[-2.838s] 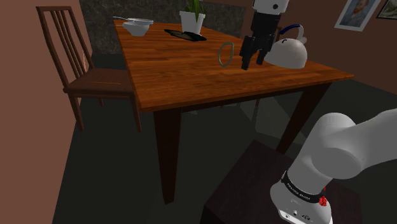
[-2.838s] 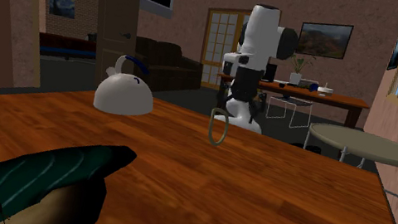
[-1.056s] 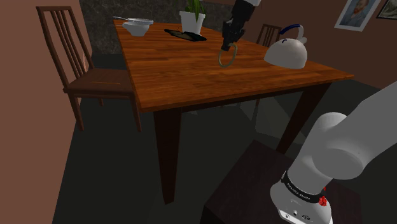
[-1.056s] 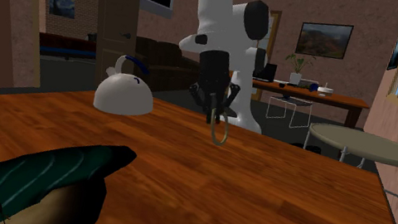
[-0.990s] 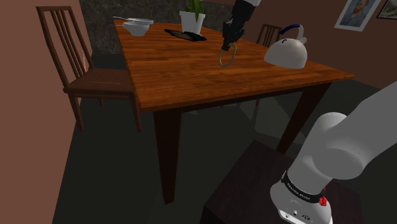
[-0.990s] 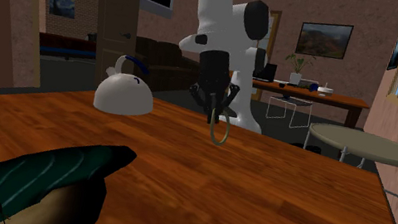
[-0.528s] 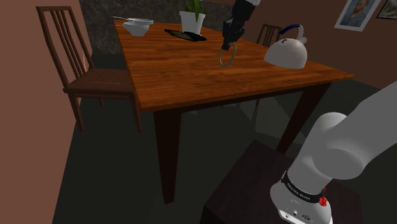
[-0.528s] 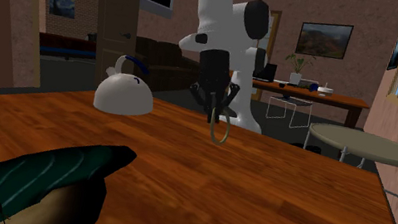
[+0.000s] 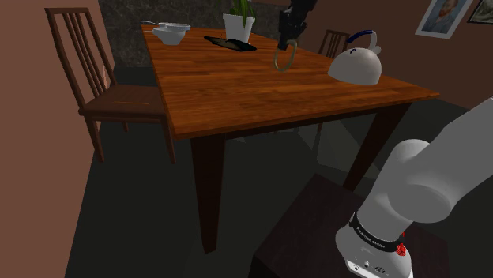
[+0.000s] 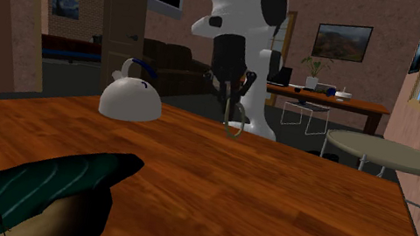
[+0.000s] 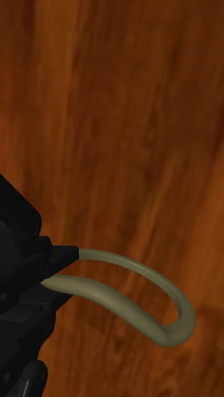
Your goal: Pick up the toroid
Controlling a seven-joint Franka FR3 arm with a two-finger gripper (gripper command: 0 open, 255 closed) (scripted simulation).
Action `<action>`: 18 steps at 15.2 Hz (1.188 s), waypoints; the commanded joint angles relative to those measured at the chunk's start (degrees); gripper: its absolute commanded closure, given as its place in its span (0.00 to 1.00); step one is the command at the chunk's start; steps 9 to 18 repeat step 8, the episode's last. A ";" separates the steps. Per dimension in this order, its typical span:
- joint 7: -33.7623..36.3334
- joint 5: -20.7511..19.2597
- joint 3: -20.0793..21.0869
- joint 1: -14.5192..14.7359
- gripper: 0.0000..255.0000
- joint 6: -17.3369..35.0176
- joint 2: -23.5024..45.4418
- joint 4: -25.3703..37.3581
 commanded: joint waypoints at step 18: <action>0.54 0.61 -0.38 0.34 1.00 -5.83 2.53 8.29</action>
